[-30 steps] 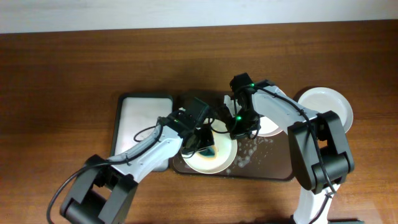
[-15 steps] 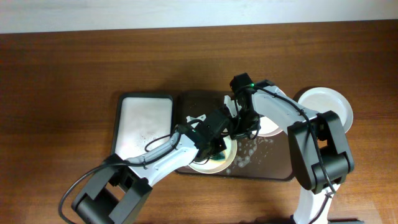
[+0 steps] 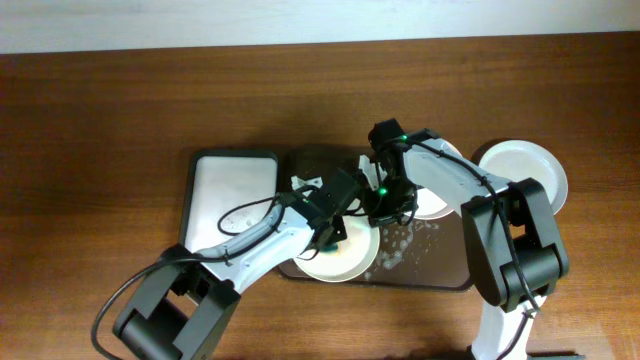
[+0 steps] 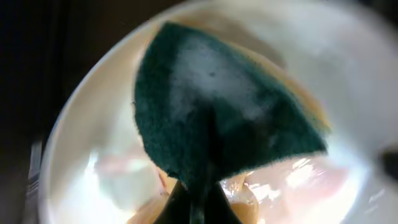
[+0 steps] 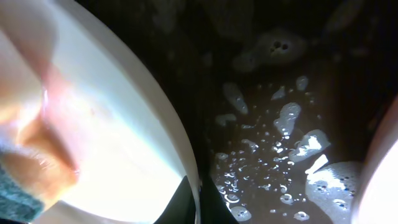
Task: Clean dirty plates on tray and stack at the side
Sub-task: 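Scrub the tilted plate with the sponge in the left gripper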
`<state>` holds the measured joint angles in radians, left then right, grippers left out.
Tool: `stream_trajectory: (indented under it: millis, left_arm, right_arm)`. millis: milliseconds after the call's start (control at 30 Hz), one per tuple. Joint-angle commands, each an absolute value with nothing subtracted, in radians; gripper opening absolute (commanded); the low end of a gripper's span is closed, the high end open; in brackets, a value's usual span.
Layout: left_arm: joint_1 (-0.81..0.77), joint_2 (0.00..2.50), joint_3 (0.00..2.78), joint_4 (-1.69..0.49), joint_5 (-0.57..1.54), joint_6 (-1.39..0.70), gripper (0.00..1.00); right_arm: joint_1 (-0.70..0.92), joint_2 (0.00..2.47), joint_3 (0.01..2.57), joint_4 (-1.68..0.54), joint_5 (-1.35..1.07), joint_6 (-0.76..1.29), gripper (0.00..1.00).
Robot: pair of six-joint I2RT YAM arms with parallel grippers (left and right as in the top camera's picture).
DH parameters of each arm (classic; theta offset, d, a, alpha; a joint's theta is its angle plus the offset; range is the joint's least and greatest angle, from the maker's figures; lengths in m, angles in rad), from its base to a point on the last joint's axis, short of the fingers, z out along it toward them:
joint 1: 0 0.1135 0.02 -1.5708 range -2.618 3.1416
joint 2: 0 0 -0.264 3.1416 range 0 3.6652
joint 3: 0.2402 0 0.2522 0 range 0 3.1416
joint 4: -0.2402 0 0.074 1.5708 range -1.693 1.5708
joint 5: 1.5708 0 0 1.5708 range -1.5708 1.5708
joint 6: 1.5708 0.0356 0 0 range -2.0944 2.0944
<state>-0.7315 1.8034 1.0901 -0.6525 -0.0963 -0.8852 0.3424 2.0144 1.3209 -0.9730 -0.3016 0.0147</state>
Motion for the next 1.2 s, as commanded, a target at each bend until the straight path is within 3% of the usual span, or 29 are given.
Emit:
stream_trajectory:
  millis: [0, 400, 667, 867, 1033, 1167]
  left_arm:
    - [-0.720, 1.792, 1.062, -0.735, -0.041, -0.730, 0.00]
    - [-0.626, 1.538, 1.082, -0.618, 0.009, -0.720, 0.00]
    - [-0.711, 1.671, 1.081, -0.667, 0.009, -1.167, 0.00]
    - [-0.788, 1.776, 1.081, -0.624, -0.004, -1.224, 0.00]
    - [-0.807, 1.843, 1.081, -0.641, -0.134, -1.222, 0.00]
    - [-0.803, 1.845, 1.081, -0.648, -0.382, -1.180, 0.00]
  right_arm:
    - [0.347, 2.017, 1.304, -0.976, -0.257, 0.016, 0.04]
    - [0.347, 2.017, 1.304, -0.975, -0.257, 0.016, 0.05]
    - [0.347, 2.017, 1.304, -0.977, -0.257, 0.016, 0.05]
    - [0.347, 2.017, 1.304, -0.980, -0.257, 0.016, 0.04]
    - [0.347, 2.017, 1.304, -0.981, -0.257, 0.016, 0.04]
    - [0.347, 2.017, 1.304, -0.981, -0.257, 0.016, 0.04]
